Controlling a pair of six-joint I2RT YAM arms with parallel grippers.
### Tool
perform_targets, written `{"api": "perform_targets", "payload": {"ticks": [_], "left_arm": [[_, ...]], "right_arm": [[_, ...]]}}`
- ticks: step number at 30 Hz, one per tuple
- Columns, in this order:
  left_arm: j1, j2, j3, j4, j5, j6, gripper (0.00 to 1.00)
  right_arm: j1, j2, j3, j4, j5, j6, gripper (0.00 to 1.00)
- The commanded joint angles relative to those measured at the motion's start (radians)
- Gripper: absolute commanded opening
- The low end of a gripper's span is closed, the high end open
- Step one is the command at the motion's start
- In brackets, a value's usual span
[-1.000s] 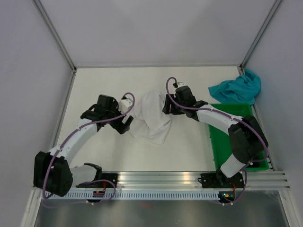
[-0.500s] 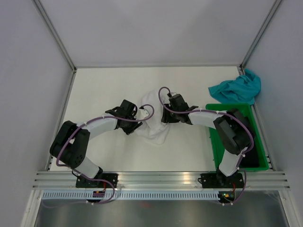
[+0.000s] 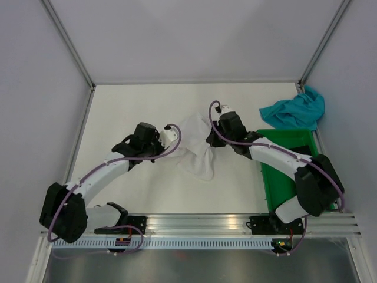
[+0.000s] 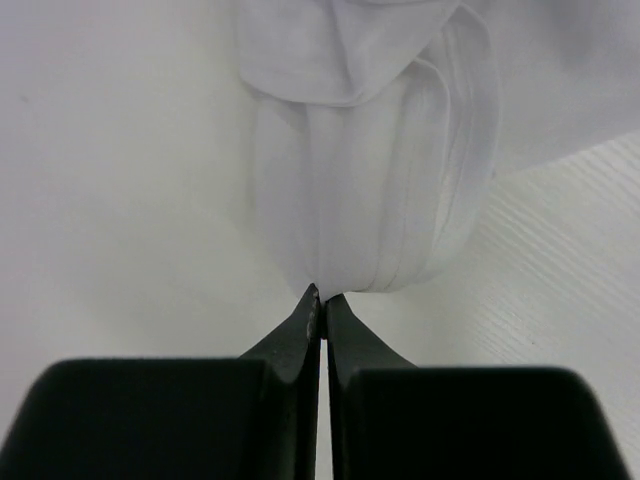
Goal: Roll the t-shirts
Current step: Flatten the tshirt
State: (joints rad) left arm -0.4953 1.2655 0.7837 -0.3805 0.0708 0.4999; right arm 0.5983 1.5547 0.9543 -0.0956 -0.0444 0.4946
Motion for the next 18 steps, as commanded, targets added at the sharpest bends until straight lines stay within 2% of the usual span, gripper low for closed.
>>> {"api": "perform_targets", "payload": {"ticks": [1,3,6,10,15,18], "left_arm": [[0.017,-0.198,0.015,-0.055,0.064,0.023,0.02],[0.020,-0.285,0.037,-0.095,0.061,0.020,0.02],[0.026,-0.322,0.138,-0.219,0.034,-0.014,0.02],[0.032,-0.376,0.280,-0.323,-0.096,-0.055,0.02],[0.035,-0.422,0.377,-0.345,-0.282,-0.060,0.02],[0.037,-0.452,0.420,-0.396,-0.234,-0.069,0.02]], "right_arm": [[0.014,-0.201,0.024,-0.052,0.037,-0.048,0.00],[0.015,-0.284,0.049,-0.114,0.038,-0.065,0.00],[0.017,-0.370,0.093,-0.185,0.020,-0.070,0.00],[0.017,-0.459,0.146,-0.230,0.005,-0.062,0.00],[0.018,-0.533,0.215,-0.303,0.011,-0.047,0.00],[0.017,-0.554,0.202,-0.297,0.015,-0.036,0.00]]}}
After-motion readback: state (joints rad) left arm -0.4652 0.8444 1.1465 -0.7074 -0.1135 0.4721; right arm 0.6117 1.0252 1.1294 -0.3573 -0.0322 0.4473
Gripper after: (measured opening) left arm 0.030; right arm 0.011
